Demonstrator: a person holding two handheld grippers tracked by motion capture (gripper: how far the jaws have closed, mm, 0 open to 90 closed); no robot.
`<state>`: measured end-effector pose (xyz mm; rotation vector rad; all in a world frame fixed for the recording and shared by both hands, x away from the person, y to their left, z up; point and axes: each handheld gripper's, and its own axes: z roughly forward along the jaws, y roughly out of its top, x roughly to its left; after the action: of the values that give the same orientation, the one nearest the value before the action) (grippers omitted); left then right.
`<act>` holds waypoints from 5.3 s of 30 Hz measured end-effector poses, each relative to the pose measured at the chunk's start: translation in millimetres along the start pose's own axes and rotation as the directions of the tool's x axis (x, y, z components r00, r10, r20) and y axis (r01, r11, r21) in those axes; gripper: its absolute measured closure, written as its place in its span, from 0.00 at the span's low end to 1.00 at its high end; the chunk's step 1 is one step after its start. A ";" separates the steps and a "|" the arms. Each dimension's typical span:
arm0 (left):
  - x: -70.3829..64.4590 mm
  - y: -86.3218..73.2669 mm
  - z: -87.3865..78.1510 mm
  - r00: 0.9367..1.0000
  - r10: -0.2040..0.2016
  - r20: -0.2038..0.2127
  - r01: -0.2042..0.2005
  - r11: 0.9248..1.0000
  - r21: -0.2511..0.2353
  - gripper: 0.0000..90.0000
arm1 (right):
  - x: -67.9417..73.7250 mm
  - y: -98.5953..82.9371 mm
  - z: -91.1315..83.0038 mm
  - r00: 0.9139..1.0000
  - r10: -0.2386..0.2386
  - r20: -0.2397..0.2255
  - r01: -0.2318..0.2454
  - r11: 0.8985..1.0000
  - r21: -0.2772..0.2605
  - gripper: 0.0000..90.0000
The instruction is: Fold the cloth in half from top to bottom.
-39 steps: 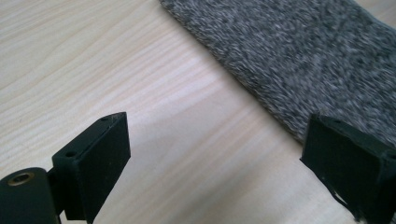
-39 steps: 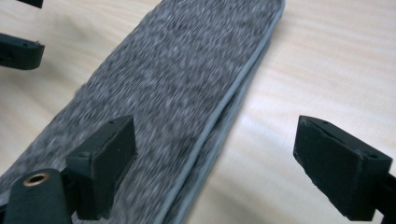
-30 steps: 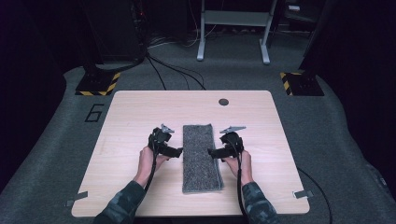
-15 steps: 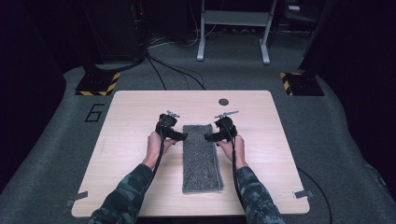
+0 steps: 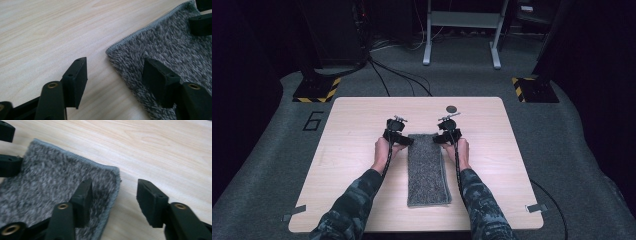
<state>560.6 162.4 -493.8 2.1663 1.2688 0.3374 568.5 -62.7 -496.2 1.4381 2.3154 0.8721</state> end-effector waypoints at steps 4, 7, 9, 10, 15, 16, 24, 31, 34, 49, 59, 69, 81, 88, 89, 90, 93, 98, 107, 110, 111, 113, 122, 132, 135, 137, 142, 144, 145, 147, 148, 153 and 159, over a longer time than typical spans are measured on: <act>-1.6 -0.3 4.2 1.000 0.012 0.007 -0.013 1.000 0.010 0.51 | -1.6 0.7 4.1 1.000 0.012 -0.024 -0.011 1.000 0.016 0.60; -3.1 -2.9 8.7 0.999 0.030 0.012 -0.030 0.999 0.026 0.59 | -0.1 -1.2 7.2 1.000 -0.005 -0.023 0.006 1.000 0.030 0.66; -4.5 -3.3 9.0 0.999 0.038 0.014 -0.039 0.999 0.020 0.62 | 0.8 -2.4 7.3 0.999 -0.010 -0.031 0.011 0.999 0.031 0.69; -5.6 -3.1 9.2 0.999 0.048 0.011 -0.049 0.999 0.019 0.64 | 1.5 -2.7 7.4 0.999 -0.012 -0.029 0.013 1.000 0.027 0.71; -11.7 -1.7 10.3 0.996 0.085 0.011 -0.085 0.996 0.028 0.79 | 8.1 -4.2 7.9 0.999 -0.048 -0.025 0.048 0.999 0.021 0.87; -12.9 -1.9 10.7 0.996 0.083 0.013 -0.083 0.996 0.024 0.82 | 8.7 -4.6 8.1 0.998 -0.050 -0.031 0.051 0.999 0.019 0.90; -17.8 -2.2 8.9 0.996 0.094 0.002 -0.094 0.995 0.025 0.96 | 10.3 -7.4 6.3 0.999 -0.024 -0.042 0.025 1.000 0.010 0.96; -18.0 1.3 -4.5 0.995 0.099 0.006 -0.099 0.994 -0.036 0.96 | 4.7 -10.6 -4.7 0.999 -0.006 -0.046 0.004 0.999 -0.041 0.96; -18.2 4.6 -12.4 0.994 0.110 0.001 -0.110 0.992 -0.060 0.96 | 5.9 -7.6 -14.2 0.999 -0.009 -0.046 0.005 0.997 -0.083 0.96; -10.4 23.6 -52.9 0.993 0.116 -0.013 -0.117 0.979 -0.166 0.96 | 17.8 18.4 -60.7 0.995 -0.095 -0.030 0.085 0.969 -0.231 0.97; -14.7 34.6 -74.0 0.991 0.131 -0.027 -0.133 0.966 -0.222 0.96 | 19.3 27.3 -82.7 0.993 -0.114 -0.032 0.100 0.953 -0.288 0.97; -21.2 38.7 -94.4 0.986 0.164 -0.028 -0.165 0.952 -0.256 0.96 | 21.2 30.8 -104.3 0.992 -0.121 -0.036 0.102 0.938 -0.332 0.97; -34.4 18.9 -98.8 0.983 0.186 0.015 -0.175 0.947 -0.270 0.96 | 28.8 8.7 -121.2 0.986 -0.157 -0.053 0.130 0.932 -0.338 0.96; -42.1 -2.3 -95.4 0.976 0.212 0.038 -0.196 0.948 -0.249 0.96 | 33.6 -11.5 -121.0 0.981 -0.182 -0.065 0.152 0.935 -0.320 0.96; -42.4 -4.7 -94.9 0.975 0.217 0.043 -0.200 0.948 -0.246 0.96 | 34.5 -15.0 -120.1 0.981 -0.185 -0.064 0.156 0.935 -0.317 0.96; -43.0 -6.7 -94.0 0.975 0.217 0.043 -0.200 0.949 -0.246 0.96 | 35.1 -18.1 -118.9 0.980 -0.190 -0.061 0.162 0.936 -0.312 0.96; -41.9 -9.3 -91.7 0.976 0.211 0.052 -0.193 0.952 -0.238 0.95 | 34.3 -24.7 -115.0 0.979 -0.191 -0.073 0.161 0.940 -0.301 0.96; -46.2 -12.8 -89.9 0.975 0.209 0.075 -0.186 0.954 -0.235 0.95 | 32.3 -32.8 -114.7 0.979 -0.188 -0.083 0.156 0.943 -0.295 0.96; -58.1 -29.5 -85.5 0.968 0.223 0.118 -0.195 0.957 -0.214 0.94 | 29.3 -48.9 -121.3 0.972 -0.214 -0.095 0.178 0.940 -0.292 0.95; -61.4 -36.4 -82.9 0.965 0.226 0.137 -0.196 0.960 -0.201 0.94 | 30.4 -58.7 -122.6 0.970 -0.221 -0.097 0.186 0.940 -0.286 0.95; -62.5 -38.7 -82.2 0.963 0.233 0.138 -0.204 0.959 -0.199 0.94 | 30.6 -62.0 -122.9 0.969 -0.226 -0.101 0.191 0.940 -0.281 0.95; -65.7 -43.5 -80.5 0.961 0.239 0.143 -0.210 0.959 -0.191 0.93 | 31.8 -68.8 -122.8 0.969 -0.226 -0.104 0.190 0.942 -0.275 0.95; -70.0 -65.8 -74.5 0.949 0.242 0.201 -0.214 0.965 -0.149 0.89 | 40.4 -101.5 -118.7 0.965 -0.223 -0.138 0.184 0.951 -0.248 0.93; -72.8 -81.5 -71.4 0.936 0.246 0.253 -0.225 0.968 -0.109 0.76 | 40.2 -122.9 -116.1 0.966 -0.207 -0.152 0.172 0.961 -0.216 0.84; -74.8 -86.4 -75.8 0.931 0.236 0.278 -0.215 0.971 -0.105 0.65 | 39.3 -128.2 -120.7 0.961 -0.206 -0.182 0.168 0.964 -0.207 0.73; -74.5 -90.5 -81.0 0.932 0.213 0.293 -0.190 0.976 -0.105 0.55 | 37.2 -133.6 -126.4 0.961 -0.187 -0.202 0.143 0.967 -0.212 0.64; -66.9 -90.8 -100.7 0.944 0.190 0.269 -0.150 0.976 -0.160 0.39 | 26.0 -141.3 -142.5 0.964 -0.137 -0.227 0.075 0.962 -0.262 0.49; -63.2 -87.2 -104.0 0.951 0.176 0.253 -0.135 0.976 -0.174 0.35 | 23.0 -139.8 -143.0 0.970 -0.110 -0.218 0.049 0.963 -0.266 0.41; -61.8 -85.4 -103.6 0.956 0.167 0.243 -0.125 0.976 -0.177 0.34 | 21.9 -138.2 -141.2 0.972 -0.108 -0.209 0.050 0.963 -0.264 0.38; -60.3 -82.0 -98.1 0.963 0.169 0.210 -0.134 0.976 -0.170 0.33 | 23.3 -134.7 -135.8 0.978 -0.095 -0.186 0.047 0.968 -0.246 0.32; -60.0 -80.8 -93.4 0.966 0.170 0.196 -0.139 0.977 -0.160 0.31 | 25.5 -133.1 -132.1 0.981 -0.091 -0.169 0.050 0.971 -0.233 0.29; -69.0 -81.4 -68.4 0.968 0.195 0.159 -0.180 0.978 -0.101 0.28 | 38.5 -129.3 -110.8 0.990 -0.115 -0.088 0.099 0.980 -0.170 0.22; -75.6 -96.1 -56.8 0.964 0.249 0.092 -0.246 0.968 -0.048 0.27 | 45.4 -133.4 -95.8 0.993 -0.113 -0.031 0.109 0.988 -0.108 0.21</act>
<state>426.3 153.5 -501.7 2.2851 0.9332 0.3476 402.1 -98.8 -501.1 1.2474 2.3128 0.9811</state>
